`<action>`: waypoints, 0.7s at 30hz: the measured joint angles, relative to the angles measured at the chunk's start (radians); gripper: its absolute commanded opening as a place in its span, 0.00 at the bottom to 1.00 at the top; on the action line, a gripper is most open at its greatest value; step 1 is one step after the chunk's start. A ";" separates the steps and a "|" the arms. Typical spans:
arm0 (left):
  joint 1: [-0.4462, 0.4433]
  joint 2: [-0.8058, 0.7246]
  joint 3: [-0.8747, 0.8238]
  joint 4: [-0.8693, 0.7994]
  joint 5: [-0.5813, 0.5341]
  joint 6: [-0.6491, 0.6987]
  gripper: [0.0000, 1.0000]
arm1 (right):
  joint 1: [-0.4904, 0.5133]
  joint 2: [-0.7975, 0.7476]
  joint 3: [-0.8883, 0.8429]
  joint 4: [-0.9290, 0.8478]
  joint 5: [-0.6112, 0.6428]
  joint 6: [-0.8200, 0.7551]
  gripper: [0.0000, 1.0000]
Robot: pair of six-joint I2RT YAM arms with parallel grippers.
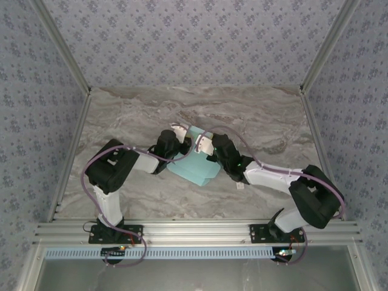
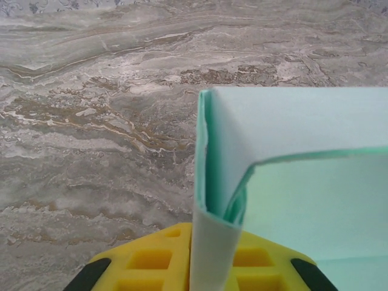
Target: Fold the paper box
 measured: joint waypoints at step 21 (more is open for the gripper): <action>-0.005 0.000 -0.075 0.146 0.136 0.072 0.14 | -0.285 0.018 0.322 -0.257 -0.633 0.615 0.57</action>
